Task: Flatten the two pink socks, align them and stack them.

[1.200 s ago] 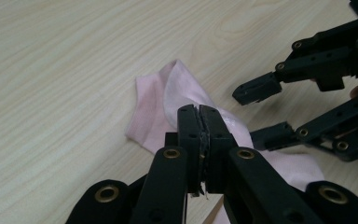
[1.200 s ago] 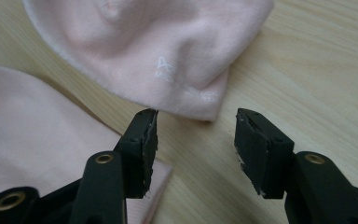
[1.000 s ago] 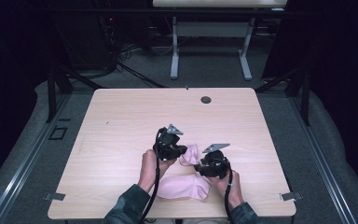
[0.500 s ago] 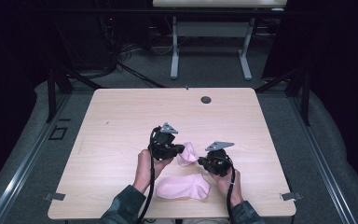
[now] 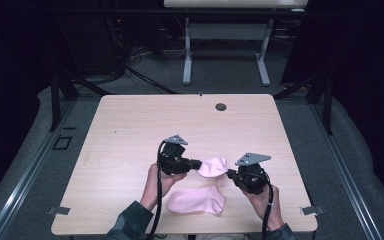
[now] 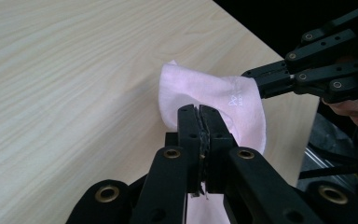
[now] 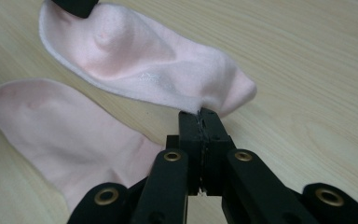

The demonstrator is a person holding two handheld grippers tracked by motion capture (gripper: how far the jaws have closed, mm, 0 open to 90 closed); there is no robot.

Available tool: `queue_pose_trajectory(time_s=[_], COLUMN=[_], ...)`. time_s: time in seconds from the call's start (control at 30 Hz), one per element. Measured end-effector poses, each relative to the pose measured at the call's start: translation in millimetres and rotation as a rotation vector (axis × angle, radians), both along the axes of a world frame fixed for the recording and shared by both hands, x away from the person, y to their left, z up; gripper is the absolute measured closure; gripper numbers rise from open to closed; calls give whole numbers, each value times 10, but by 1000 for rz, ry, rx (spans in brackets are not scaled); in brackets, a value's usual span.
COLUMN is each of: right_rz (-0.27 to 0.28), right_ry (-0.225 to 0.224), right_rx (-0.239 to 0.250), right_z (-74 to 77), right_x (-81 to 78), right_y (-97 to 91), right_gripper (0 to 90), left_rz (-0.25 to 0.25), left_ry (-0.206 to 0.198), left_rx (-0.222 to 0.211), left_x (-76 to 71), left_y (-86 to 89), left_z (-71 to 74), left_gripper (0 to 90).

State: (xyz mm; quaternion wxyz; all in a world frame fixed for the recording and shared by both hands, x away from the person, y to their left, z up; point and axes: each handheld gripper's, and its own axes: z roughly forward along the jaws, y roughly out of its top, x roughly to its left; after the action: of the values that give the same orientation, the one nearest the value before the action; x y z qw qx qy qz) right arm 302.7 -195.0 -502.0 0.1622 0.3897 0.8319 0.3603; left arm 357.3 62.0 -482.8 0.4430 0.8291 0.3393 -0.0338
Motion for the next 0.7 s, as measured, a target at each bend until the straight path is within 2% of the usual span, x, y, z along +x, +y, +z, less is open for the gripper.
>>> queue_pose_trajectory(time_s=[0.1,0.17,0.3,0.37,0.43,0.5,0.7], right_rz=[9,24,51,61,93,114,171], right_ry=[-8,-13,-8,-3,11,24,52], right_rx=[-17,-53,-86,-96,-117,-125,-128], right_z=[63,151,204,204,172,133,51], right_x=[-72,-161,-262,-284,-335,-347,-351], right_y=[-8,-21,-2,15,81,137,290], right_gripper=[896,896,896,896,896,895,892], left_rz=[-23,-45,-62,-68,-64,-53,-24], left_ry=[-3,-6,-5,-6,-5,4,14], left_rx=[-10,-15,-7,1,9,25,50], left_x=[-61,-136,-207,-254,-287,-339,-424], left_y=[-11,-34,-31,-1,41,136,310], left_z=[28,32,20,-1,-26,-71,-164], left_gripper=[885,885,885,885,885,885,886])
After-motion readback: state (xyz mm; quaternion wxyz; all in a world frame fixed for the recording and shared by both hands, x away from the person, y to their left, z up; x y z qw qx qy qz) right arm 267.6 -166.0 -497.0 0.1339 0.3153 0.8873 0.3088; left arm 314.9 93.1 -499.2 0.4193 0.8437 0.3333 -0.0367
